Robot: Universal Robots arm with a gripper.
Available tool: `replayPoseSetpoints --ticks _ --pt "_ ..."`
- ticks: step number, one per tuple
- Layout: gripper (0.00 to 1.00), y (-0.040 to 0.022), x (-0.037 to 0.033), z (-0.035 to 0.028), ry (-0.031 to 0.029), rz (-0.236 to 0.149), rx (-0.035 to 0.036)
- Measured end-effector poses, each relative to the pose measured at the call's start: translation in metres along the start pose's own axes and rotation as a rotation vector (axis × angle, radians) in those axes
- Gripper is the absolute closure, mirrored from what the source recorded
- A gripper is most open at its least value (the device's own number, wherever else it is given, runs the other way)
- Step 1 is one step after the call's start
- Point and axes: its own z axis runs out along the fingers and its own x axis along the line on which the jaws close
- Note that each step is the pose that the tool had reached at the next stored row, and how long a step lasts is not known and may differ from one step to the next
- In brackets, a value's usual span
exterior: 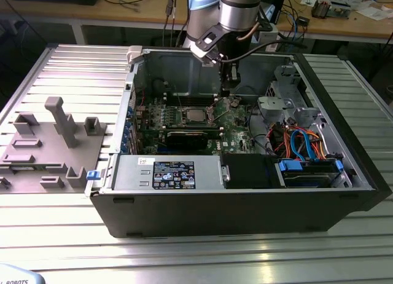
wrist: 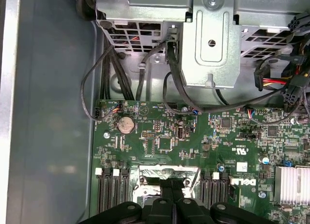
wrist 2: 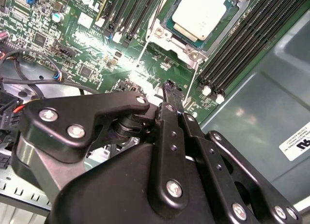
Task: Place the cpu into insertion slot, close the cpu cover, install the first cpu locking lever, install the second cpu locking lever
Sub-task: 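Close the cpu cover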
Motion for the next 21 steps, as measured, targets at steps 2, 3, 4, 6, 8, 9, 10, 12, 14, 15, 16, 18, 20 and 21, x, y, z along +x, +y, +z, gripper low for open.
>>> replayPoseSetpoints --ticks 2,3,4,6,8,9,10,12,14,15,16,18,20,21 --pt "0.89 0.0006 0.0000 0.0007 0.0001 0.000 -0.0001" --pt "0.89 0.0006 0.0000 0.0009 0.0001 0.000 0.0000" --pt "0.89 0.0008 0.0000 0.0010 0.0000 0.000 0.0000" --pt "0.89 0.0010 0.0000 0.0015 0.0001 0.000 0.0000" --pt "0.89 0.0014 0.0000 0.0020 0.0001 0.000 0.0000" --pt "0.89 0.0017 0.0000 0.0022 0.0001 0.000 0.0000" --pt "0.89 0.0022 0.0000 0.0024 0.0000 0.000 0.0000" --pt "0.89 0.0053 -0.0001 0.0029 0.0002 0.000 0.0004" --pt "0.89 0.0092 -0.0002 0.0034 0.0001 0.000 0.0011" --pt "0.89 0.0112 -0.0003 0.0036 0.0001 0.000 0.0015" --pt "0.89 0.0134 -0.0003 0.0040 0.0001 0.000 0.0018" --pt "0.89 0.0150 -0.0004 0.0043 0.0002 0.000 0.0019" --pt "0.89 0.0169 -0.0005 0.0049 0.0003 0.000 0.0023" --pt "0.89 0.0176 -0.0005 0.0051 0.0002 0.000 0.0025"
